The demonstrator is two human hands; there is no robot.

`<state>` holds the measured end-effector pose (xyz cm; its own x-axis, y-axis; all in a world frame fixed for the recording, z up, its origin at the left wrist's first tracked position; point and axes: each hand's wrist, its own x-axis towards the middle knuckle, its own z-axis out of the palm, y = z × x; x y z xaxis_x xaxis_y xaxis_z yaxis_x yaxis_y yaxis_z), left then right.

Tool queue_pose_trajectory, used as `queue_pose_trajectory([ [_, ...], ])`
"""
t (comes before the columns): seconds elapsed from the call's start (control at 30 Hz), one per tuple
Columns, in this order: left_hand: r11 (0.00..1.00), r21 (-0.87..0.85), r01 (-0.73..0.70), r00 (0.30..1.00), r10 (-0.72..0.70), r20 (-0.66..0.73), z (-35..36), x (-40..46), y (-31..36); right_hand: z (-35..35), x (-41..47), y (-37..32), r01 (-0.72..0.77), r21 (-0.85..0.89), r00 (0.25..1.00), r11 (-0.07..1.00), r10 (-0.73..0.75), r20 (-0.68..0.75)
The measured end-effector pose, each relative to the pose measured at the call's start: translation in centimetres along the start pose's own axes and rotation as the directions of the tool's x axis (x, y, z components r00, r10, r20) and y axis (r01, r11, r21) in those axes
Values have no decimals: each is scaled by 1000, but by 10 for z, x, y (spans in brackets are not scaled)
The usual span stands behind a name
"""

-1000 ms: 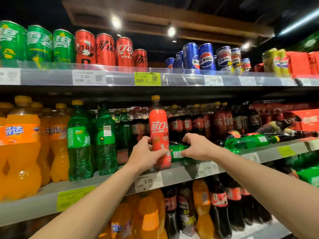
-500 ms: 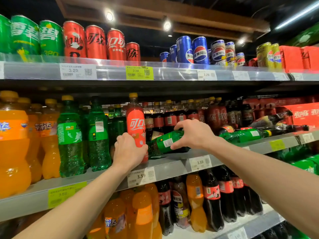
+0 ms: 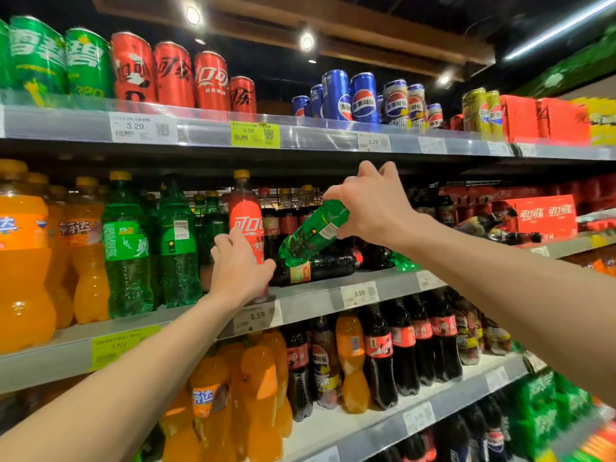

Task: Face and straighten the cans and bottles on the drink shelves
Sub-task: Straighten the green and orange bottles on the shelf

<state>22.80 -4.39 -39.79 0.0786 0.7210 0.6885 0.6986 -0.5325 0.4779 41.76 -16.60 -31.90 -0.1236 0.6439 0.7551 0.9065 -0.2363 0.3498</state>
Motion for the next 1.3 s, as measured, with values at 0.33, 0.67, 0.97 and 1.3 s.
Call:
queue_pose_trajectory([
  [0.33, 899, -224, -377, 907, 407, 107, -36, -17, 36, -49, -9, -26, 160, 66, 987, 985, -159, -18],
  [0.67, 928, -192, -321, 943, 293, -157, -113, -17, -19, -54, 25, -96, 279, 556, 953, 783, -154, -260],
  [0.97, 986, -131, -105, 988, 89, -122, -149, -12, -72, -33, 57, -186, -92, 954, 994, 285, -25, 103],
  [1.3, 979, -203, 22, 982, -60, -179, -163, 2, -108, -16, 85, -245, 1, 982, 1000, 190, 10, -3],
])
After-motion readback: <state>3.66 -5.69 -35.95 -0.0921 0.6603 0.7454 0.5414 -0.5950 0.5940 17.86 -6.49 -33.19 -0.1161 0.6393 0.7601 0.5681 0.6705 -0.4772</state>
